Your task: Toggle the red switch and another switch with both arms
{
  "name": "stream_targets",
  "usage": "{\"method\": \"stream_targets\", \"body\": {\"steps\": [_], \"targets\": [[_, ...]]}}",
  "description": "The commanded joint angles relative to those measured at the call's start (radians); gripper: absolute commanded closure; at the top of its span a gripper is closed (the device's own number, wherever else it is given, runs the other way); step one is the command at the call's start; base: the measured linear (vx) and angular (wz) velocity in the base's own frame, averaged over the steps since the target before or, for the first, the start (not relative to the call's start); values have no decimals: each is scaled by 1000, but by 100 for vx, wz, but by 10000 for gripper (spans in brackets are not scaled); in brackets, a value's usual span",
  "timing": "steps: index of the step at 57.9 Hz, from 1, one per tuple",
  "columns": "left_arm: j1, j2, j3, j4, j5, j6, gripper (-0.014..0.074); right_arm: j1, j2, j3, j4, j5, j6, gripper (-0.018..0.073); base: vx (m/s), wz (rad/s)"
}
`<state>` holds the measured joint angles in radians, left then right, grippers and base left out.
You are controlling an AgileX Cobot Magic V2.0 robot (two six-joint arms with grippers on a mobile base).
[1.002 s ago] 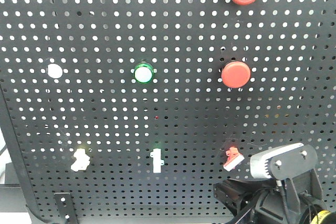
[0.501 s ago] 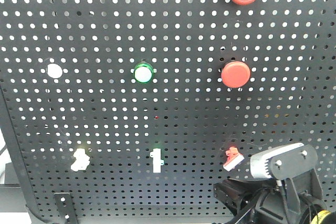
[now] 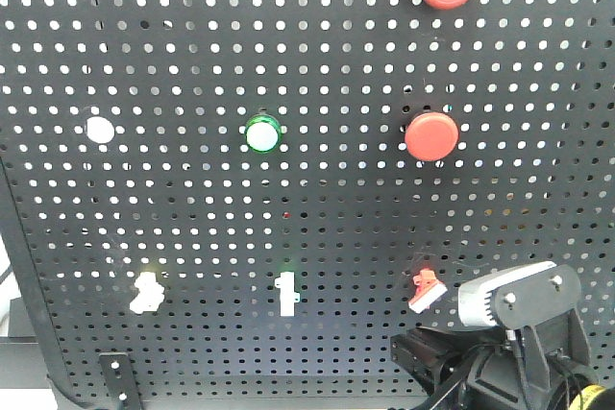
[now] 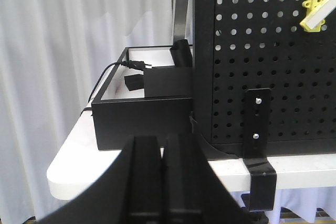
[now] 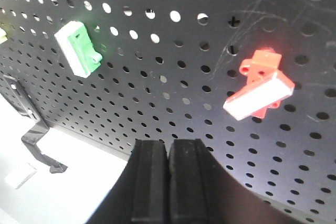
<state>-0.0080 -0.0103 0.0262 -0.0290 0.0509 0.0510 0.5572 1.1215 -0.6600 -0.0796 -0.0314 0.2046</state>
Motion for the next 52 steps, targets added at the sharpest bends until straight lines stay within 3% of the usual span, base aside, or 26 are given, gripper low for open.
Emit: {"method": "stream_targets", "body": {"steps": [1, 12, 31, 45, 46, 52], "targets": [[-5, -10, 13, -11, -87, -7, 594, 0, -29, -23, -4, -85, -3, 566, 0, 0], [-5, -10, 13, -11, -87, -7, 594, -67, -216, 54, -29, -76, -28, 566, 0, 0], [-5, -10, 13, -11, -87, -7, 594, -434, -696, 443, -29, -67, -100, 566, 0, 0], [-5, -10, 13, -11, -87, -7, 594, -448, -1010, 677, -62, 0, -118, 566, 0, 0], [-5, -10, 13, -11, -87, -7, 594, -449, -1123, 694, -63, 147, -112, 566, 0, 0], [-5, -9, 13, -11, -85, -7, 594, -456, -1136, 697, -64, 199, -112, 566, 0, 0]]}}
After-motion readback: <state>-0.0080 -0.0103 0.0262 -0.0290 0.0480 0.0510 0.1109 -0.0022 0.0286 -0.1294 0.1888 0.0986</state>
